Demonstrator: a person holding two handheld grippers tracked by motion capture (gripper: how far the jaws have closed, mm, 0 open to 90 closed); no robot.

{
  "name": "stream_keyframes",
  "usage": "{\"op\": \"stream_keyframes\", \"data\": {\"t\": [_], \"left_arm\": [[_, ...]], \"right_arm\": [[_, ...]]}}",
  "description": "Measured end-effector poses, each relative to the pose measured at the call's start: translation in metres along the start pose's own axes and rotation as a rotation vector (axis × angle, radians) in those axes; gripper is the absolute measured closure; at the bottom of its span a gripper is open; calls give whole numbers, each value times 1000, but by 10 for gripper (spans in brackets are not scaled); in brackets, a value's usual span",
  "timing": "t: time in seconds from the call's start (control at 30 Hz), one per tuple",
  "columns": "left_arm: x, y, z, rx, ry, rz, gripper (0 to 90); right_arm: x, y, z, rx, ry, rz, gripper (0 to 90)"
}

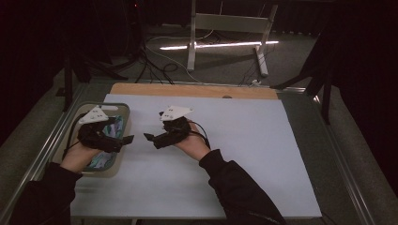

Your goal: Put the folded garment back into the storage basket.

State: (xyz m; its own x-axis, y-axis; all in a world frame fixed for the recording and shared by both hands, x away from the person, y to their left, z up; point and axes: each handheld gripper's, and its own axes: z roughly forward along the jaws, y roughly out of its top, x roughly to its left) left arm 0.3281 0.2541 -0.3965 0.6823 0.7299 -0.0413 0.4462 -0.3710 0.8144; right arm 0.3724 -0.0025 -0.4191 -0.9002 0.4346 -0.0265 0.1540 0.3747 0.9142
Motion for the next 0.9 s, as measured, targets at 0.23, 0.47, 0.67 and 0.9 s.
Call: {"op": "stream_keyframes", "data": {"t": [0.23,0.47,0.67,0.9], "left_arm": [[-19,5,20,-3,-61,34,0],[-39,5,42,13,-114,67,0],[-53,-4,58,29,-151,84,0],[-65,-14,68,44,-168,102,0]], "right_arm": [[-9,-18,-18,7,0,13,97],[-16,-38,-34,23,3,31,97],[-18,-58,-43,57,3,42,97],[-18,-82,-53,85,6,58,97]]}}
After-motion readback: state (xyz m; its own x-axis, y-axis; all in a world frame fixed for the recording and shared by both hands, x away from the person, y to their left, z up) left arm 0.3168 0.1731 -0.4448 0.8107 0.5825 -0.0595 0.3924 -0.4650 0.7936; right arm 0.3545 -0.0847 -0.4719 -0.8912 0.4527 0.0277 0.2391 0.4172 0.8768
